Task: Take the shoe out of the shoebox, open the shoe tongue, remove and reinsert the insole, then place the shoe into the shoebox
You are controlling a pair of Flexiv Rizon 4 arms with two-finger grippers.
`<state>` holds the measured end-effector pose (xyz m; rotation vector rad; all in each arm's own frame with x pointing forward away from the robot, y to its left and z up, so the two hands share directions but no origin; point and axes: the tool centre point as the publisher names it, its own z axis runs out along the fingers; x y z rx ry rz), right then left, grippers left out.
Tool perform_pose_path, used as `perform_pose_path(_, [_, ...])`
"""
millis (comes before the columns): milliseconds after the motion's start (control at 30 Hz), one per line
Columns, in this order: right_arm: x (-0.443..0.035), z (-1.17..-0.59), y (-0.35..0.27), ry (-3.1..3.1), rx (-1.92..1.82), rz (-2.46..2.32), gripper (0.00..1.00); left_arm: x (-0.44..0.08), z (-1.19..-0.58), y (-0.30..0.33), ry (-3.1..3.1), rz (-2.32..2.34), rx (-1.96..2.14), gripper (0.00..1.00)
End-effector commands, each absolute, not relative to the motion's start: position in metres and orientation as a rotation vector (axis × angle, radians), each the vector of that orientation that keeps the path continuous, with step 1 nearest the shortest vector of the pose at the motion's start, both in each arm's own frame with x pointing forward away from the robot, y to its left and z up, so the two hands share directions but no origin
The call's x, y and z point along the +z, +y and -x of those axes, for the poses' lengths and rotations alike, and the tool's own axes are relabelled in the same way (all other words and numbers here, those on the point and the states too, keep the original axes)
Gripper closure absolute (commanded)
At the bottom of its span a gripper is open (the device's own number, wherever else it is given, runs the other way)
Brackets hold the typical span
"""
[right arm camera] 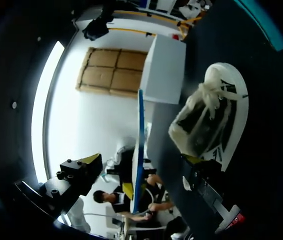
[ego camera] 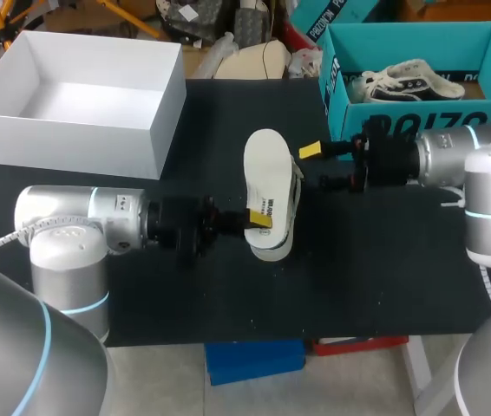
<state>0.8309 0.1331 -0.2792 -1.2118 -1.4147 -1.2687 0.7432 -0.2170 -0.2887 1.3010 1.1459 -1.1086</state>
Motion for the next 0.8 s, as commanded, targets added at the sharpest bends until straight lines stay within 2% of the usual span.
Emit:
perform_pose_path(33, [-0.282, -0.837, 0.141, -1.440, -1.274, 1.193, 0.17, -0.289, -0.742, -0.218, 1.147, -1.302, -1.103, 1.00])
perform_pose_path(133, [-0.281, -0.837, 0.147, -1.474, -1.261, 1.198, 0.22, -0.289, -0.742, -0.218, 1.147, -1.302, -1.103, 1.00])
perform_pose_path(200, [-0.280, -0.837, 0.150, -1.489, -1.255, 1.197, 0.33, -0.289, -0.742, -0.218, 1.147, -1.302, -1.103, 1.00])
perform_pose_path(267, [-0.280, -0.837, 0.154, -1.496, -1.261, 1.199, 0.52, -0.289, -0.742, -0.218, 1.147, -1.302, -1.103, 1.00])
perform_pose_path(300, [-0.280, -0.837, 0.155, -1.502, -1.259, 1.192, 0.54, -0.289, -0.742, -0.218, 1.147, -1.302, -1.103, 1.00])
perform_pose_path(800, [-0.283, -0.849, 0.177, -1.522, -1.238, 1.147, 0.55, -0.289, -0.742, -0.218, 1.147, -1.302, -1.103, 1.00])
